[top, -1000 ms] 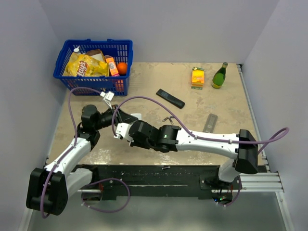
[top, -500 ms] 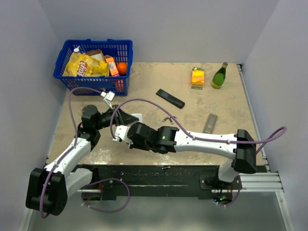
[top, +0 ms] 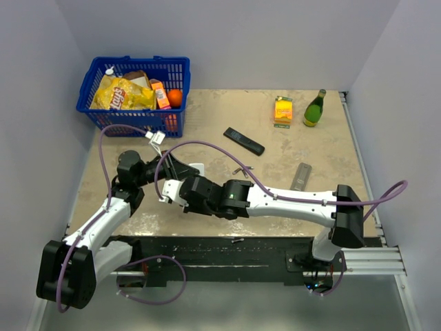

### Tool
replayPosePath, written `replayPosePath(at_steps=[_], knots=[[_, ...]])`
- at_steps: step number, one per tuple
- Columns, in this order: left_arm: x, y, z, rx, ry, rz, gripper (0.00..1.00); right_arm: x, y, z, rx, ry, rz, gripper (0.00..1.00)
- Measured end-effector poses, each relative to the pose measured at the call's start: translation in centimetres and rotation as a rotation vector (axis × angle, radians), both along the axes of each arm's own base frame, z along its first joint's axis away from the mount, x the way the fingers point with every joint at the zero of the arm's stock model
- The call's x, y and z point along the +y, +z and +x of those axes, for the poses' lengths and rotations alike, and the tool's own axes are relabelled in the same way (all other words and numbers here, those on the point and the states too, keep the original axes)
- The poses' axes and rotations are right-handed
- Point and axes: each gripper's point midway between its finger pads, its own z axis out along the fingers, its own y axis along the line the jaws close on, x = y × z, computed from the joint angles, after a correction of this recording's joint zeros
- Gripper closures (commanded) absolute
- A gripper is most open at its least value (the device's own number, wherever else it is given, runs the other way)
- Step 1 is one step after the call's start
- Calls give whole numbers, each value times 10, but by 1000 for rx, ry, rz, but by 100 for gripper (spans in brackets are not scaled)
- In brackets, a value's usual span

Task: Load the batteries into the remote control
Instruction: Load the battery into the remote control.

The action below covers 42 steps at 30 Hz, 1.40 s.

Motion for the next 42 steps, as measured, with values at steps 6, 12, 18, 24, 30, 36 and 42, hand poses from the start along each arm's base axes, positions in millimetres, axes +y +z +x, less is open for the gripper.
replayPosePath(at_steps=[6, 12, 18, 24, 30, 36, 42], knots=[[0, 0, 0, -2, -1, 2, 100, -1, -1, 1, -4, 2, -18, 100], [0, -1, -1, 1, -2, 3, 100, -6, -2, 2, -13, -8, -38, 100], [-1, -1, -1, 2, -5, 4, 100, -6, -2, 1, -13, -7, -41, 100], [-1, -2, -1, 5, -4, 4, 100, -5, -2, 2, -12, -7, -44, 100], [-2, -2, -2, 4, -7, 5, 100, -1, -5, 3, -11, -6, -55, 100], [-4, 0, -2, -6, -12, 2, 100, -2, -4, 3, -15, -2, -63, 100], [-7, 3, -3, -24, -16, -26, 100, -3, -4, 5, -30, 2, -71, 100]])
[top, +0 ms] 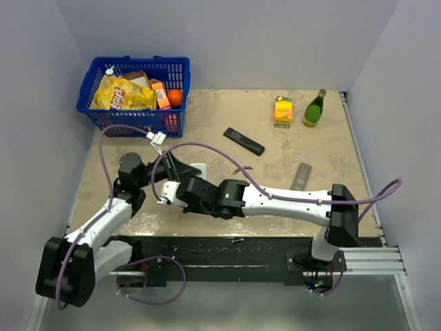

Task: Load the batteries into the remote control
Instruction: Load the battery into the remote control.

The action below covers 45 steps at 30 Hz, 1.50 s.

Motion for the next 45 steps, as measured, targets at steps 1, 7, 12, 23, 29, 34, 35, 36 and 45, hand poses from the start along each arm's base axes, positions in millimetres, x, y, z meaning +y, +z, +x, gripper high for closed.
replayPosePath(at_steps=[1, 7, 12, 23, 29, 34, 35, 36, 45], knots=[[0, 0, 0, 1, 0, -6, 100, 0, 0, 0, -2, 2, -1, 100], [-6, 5, -1, -16, -10, -27, 100, -4, 4, 1, -22, 22, -8, 100], [-12, 11, -4, -30, -29, -51, 100, -6, 7, -1, -35, 60, -16, 100], [-26, 14, -7, -29, -53, -109, 100, -7, 8, -3, -61, 133, -35, 100], [-24, 13, -4, -24, -19, -91, 100, -9, 10, -2, -65, 121, -19, 100], [-25, 13, 2, -36, 21, -15, 100, -11, 15, -1, -66, 101, 22, 100], [-25, 15, 4, -44, 33, -7, 100, -11, 17, 0, -68, 95, 31, 100], [-25, 15, 5, -47, 42, -2, 100, -12, 18, 1, -69, 89, 37, 100], [-19, 1, 14, -1, 128, 33, 100, -15, 17, 7, -86, 55, 24, 100]])
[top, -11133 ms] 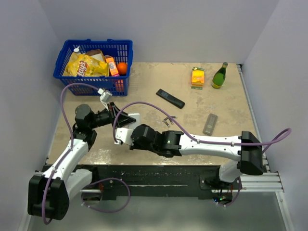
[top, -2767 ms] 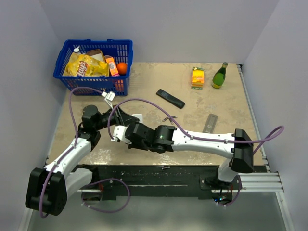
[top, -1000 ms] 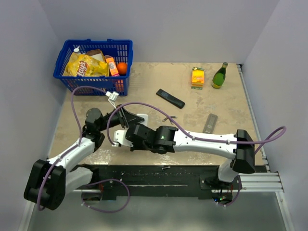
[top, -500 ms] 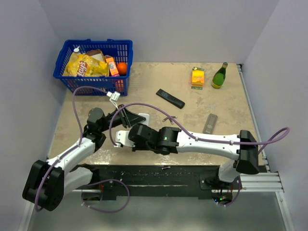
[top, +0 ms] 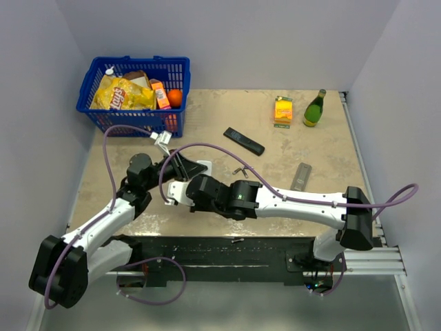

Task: Load the batteries into the remote control
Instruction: Load the battery into the remote control.

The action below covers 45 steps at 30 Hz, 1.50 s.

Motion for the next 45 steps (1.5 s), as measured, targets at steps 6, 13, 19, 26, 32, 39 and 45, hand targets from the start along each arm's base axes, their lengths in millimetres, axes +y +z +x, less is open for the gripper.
replayPosePath(at_steps=[6, 13, 19, 26, 32, 39, 45], knots=[[5, -13, -1, 36, 36, 24, 100, -3, -1, 10, -21, -35, -16, 100], [15, -18, -1, 39, 90, 25, 100, -2, -4, 14, -22, -45, -36, 100], [25, -37, -1, 74, 140, -25, 100, -7, -7, 11, -7, -38, -65, 100], [27, -40, -1, 98, 143, -113, 100, -5, -9, 8, 15, -22, -91, 100], [26, -26, -3, 60, 127, -167, 100, -5, -20, 5, 44, -5, -139, 100], [29, -22, -1, 45, 134, -181, 100, -3, -21, 2, 60, 10, -142, 100], [29, -21, 0, 38, 134, -190, 100, -3, -19, 1, 62, 13, -139, 100]])
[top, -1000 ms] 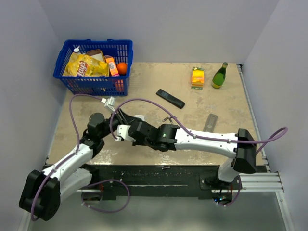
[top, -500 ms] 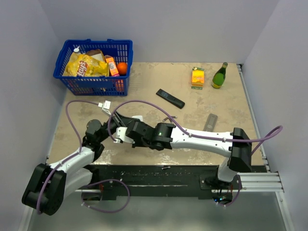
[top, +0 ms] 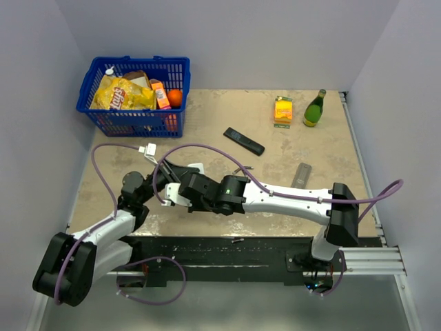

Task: Load the batteries into the remote control
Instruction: Load the battery into the remote control.

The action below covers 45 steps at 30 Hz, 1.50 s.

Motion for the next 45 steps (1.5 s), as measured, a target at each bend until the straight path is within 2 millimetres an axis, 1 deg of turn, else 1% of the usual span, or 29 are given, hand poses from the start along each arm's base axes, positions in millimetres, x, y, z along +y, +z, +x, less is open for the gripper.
replayPosePath(at_steps=[9, 16, 24, 33, 45], knots=[[-1, 1, 0, 0, -8, -10, 100, 4, 7, 1, -4, 5, 3, 100], [0, 1, 0, -1, -6, -9, 100, 3, -2, 0, 10, 14, -34, 100], [-1, 0, 1, 4, -10, -9, 100, 2, -1, -1, 14, 17, -43, 100], [-2, -3, 0, 5, -17, 1, 100, 7, -4, 0, 27, 22, -87, 100], [-1, -3, 0, -3, -18, 7, 100, 4, -6, -2, 42, 25, -120, 100]])
